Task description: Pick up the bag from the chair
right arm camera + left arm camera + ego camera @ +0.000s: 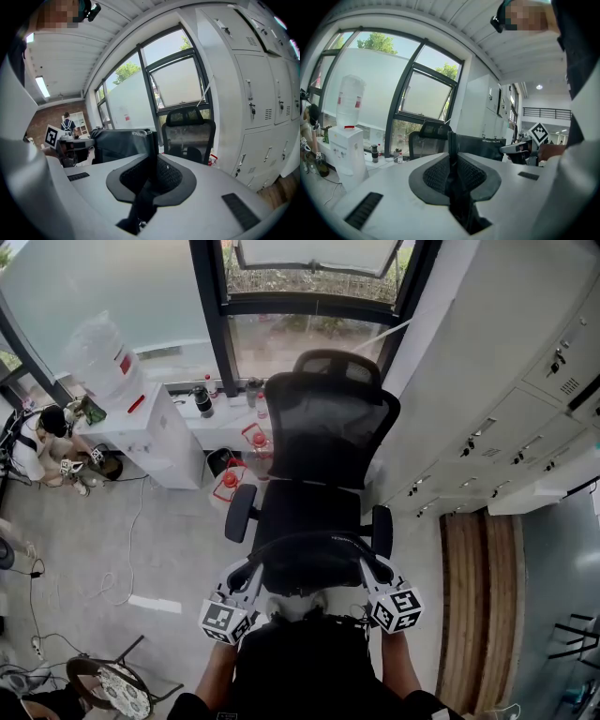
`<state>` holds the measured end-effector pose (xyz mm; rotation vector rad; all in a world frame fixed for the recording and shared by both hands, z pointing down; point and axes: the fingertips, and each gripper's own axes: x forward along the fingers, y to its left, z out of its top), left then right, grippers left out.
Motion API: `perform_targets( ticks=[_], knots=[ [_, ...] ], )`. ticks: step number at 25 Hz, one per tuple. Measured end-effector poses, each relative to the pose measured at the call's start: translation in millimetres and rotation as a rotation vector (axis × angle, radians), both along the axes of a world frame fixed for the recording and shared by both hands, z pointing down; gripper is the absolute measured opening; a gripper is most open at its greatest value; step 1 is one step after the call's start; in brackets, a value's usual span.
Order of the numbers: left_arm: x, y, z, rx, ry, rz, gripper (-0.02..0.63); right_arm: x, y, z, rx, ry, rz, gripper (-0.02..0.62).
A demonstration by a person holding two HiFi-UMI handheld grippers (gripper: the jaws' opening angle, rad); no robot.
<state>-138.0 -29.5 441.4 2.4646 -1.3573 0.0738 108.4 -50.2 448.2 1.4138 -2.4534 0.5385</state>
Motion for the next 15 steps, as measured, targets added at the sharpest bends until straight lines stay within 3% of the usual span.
perform_targets(
  ticks=[15],
  knots=[
    [-0.7,2.3,2.2,-0.016,-0.002,-0.008,0.046,-1.3,0.8,2.6,-0.001,0.003,-0.014,0.031]
  ],
)
